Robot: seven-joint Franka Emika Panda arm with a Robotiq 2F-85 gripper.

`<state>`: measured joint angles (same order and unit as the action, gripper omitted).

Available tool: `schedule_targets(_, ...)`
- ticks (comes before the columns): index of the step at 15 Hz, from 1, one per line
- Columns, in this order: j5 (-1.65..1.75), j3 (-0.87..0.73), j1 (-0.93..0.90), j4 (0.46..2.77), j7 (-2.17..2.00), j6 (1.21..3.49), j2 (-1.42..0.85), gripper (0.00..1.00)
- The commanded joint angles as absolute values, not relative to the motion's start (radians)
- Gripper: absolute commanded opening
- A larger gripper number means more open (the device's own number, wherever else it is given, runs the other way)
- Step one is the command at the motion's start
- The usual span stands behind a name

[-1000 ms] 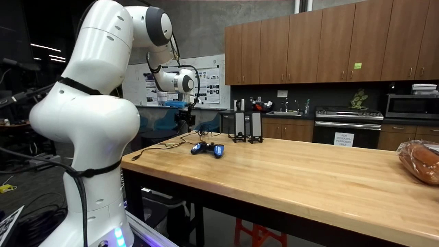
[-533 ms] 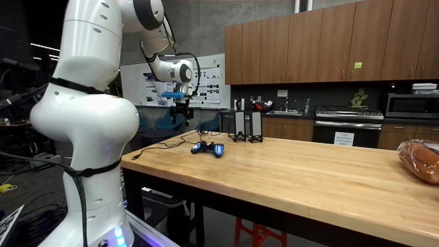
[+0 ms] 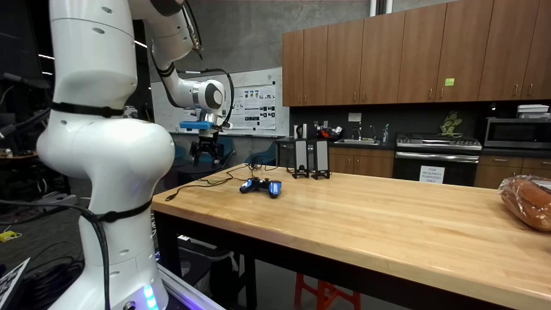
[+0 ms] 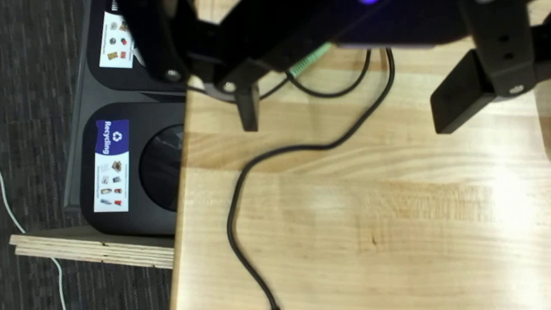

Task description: Move the green connector cable forward first then move the black usb cable forward

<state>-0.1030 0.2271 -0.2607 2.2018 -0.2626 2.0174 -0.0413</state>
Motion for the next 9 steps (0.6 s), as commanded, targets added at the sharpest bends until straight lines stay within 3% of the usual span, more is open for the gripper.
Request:
schedule_targets(1, -0.121, 0.233, -0.252, 2.412, -0.190, 2.084, 0.150, 1.00)
schedule_targets(9, -0.256, 0.237, -0.313, 2.697, -0.021, 2.134, 0.387, 1.00)
